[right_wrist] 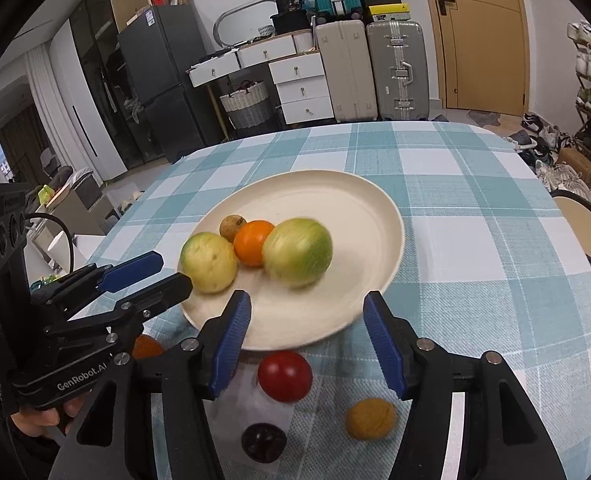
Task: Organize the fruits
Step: 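Withdraw both tools from the plate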
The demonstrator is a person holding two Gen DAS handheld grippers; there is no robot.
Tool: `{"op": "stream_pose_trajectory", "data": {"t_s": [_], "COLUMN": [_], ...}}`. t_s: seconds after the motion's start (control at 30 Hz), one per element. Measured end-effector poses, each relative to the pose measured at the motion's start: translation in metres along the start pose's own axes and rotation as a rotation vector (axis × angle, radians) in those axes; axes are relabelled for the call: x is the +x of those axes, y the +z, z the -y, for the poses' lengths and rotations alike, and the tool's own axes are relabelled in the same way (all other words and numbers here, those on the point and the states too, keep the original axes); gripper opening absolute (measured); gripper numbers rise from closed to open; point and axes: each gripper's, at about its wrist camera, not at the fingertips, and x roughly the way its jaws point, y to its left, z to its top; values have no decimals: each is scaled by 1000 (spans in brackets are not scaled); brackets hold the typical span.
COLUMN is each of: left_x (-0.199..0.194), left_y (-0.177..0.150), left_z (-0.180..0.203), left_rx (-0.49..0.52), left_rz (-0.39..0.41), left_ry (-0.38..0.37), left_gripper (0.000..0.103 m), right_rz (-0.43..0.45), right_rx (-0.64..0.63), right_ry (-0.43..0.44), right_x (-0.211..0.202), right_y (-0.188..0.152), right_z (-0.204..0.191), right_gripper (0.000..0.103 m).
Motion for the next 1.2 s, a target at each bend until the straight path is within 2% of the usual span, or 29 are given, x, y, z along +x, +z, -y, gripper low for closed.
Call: {"op": "stream_pose_trajectory", "data": {"t_s": [0.07, 0.13, 0.17, 0.23, 0.3, 0.37, 0.53, 0.73, 1.2], "left_x": [-7, -16, -21, -31, -41, -48, -70, -87, -70], "left_y": [-2, -4, -6, -9, -13, -18, -27, -41, -55], "left_z": [-2, -4, -5, -6, -7, -8, -10, -12, -5], "left_rx": [-7, -18, -25, -36, -31, -26, -21, -29, -21], "left_rz": [11, 24, 25, 37, 43, 35, 43, 39, -37], "left_ry": [6, 8, 9, 32, 52, 74, 99, 89, 57], "left_gripper": [65, 74, 84, 89, 91, 102, 102, 102, 102], "right_rz": [10, 24, 31, 49, 52, 58, 52, 23, -24], "right_rx": [-3, -4, -1, 8, 15, 17, 22, -6, -30], "right_ry": [-3, -7, -8, -10, -17, -23, -36, -30, -8], "right_x": [-7, -16, -21, -29, -35, -42, -54, -57, -49], "right_y": [-3, -7, -10, -15, -19, -22, -32, -45, -53], "right_z": [1, 4, 5, 7, 9, 11, 11, 3, -2], "right_gripper": [74, 83, 89, 93, 102, 102, 103, 103, 103]}}
